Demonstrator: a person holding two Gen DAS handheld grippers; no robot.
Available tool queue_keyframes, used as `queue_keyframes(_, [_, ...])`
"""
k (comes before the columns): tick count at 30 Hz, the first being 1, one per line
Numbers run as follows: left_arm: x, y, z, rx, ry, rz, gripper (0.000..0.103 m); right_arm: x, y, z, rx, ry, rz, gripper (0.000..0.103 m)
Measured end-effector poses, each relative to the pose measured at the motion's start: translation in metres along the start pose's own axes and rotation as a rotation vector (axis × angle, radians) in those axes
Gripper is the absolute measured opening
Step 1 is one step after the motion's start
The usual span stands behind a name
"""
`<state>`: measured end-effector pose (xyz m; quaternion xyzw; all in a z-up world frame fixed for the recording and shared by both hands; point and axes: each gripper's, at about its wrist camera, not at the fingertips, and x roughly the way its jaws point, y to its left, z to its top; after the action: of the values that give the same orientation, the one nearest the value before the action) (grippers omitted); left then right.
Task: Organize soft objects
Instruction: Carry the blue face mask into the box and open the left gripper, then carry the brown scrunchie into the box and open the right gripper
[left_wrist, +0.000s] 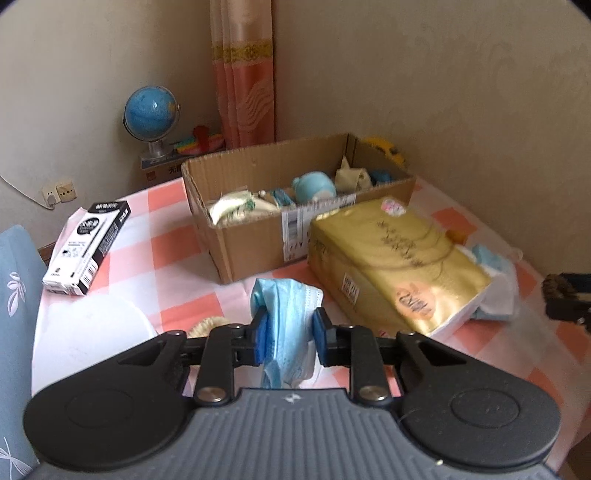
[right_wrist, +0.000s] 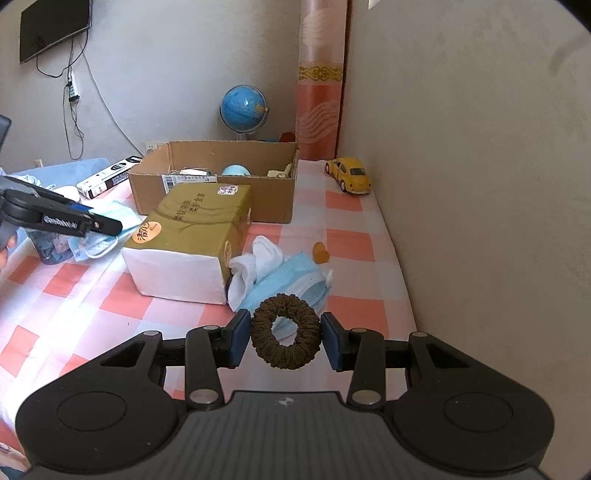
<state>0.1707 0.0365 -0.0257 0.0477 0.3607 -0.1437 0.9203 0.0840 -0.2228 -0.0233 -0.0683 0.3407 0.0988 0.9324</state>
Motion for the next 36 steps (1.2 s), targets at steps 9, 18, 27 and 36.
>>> queue_keyframes(9, [-0.011, 0.002, 0.052, 0.029, -0.084, -0.026, 0.024, -0.006, -0.001, 0.01, 0.001, -0.036, 0.022, 0.047])
queue_keyframes(18, [0.037, 0.014, 0.118, 0.031, -0.103, -0.016, 0.024, -0.008, -0.008, 0.014, 0.003, -0.049, 0.014, 0.047])
queue_keyframes(27, [0.085, 0.028, 0.129, -0.117, -0.146, 0.058, 0.079, -0.005, -0.015, 0.015, 0.026, -0.047, -0.003, 0.047])
queue_keyframes(36, [0.034, 0.021, 0.099, -0.071, -0.123, 0.083, 0.095, -0.004, -0.01, 0.019, 0.012, -0.044, 0.009, 0.047])
